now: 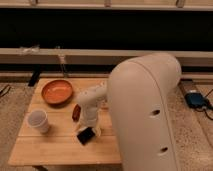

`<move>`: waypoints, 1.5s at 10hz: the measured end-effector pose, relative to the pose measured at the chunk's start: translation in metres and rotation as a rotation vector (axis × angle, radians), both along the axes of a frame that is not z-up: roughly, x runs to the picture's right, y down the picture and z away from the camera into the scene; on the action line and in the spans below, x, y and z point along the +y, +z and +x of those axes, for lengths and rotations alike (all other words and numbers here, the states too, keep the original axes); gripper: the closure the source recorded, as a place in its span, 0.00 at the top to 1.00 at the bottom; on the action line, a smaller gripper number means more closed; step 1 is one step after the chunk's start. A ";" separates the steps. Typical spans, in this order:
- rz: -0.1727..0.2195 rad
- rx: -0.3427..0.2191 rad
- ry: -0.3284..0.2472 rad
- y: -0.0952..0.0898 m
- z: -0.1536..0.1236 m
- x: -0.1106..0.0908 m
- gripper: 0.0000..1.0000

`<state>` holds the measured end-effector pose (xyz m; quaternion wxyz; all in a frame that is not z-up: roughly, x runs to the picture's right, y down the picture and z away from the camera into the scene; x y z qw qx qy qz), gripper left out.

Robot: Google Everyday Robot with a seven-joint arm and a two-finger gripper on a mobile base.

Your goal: Place the eraser on the white sponge

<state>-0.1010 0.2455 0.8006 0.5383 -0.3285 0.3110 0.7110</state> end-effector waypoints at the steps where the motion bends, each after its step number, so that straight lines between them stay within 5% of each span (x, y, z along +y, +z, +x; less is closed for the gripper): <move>1: -0.001 0.000 0.001 0.001 0.000 0.001 0.80; 4: -0.009 -0.001 -0.006 0.003 -0.003 0.003 0.73; 11: -0.021 -0.012 -0.074 0.004 -0.007 0.002 0.03; 15: 0.057 -0.048 -0.164 -0.022 -0.013 -0.047 0.00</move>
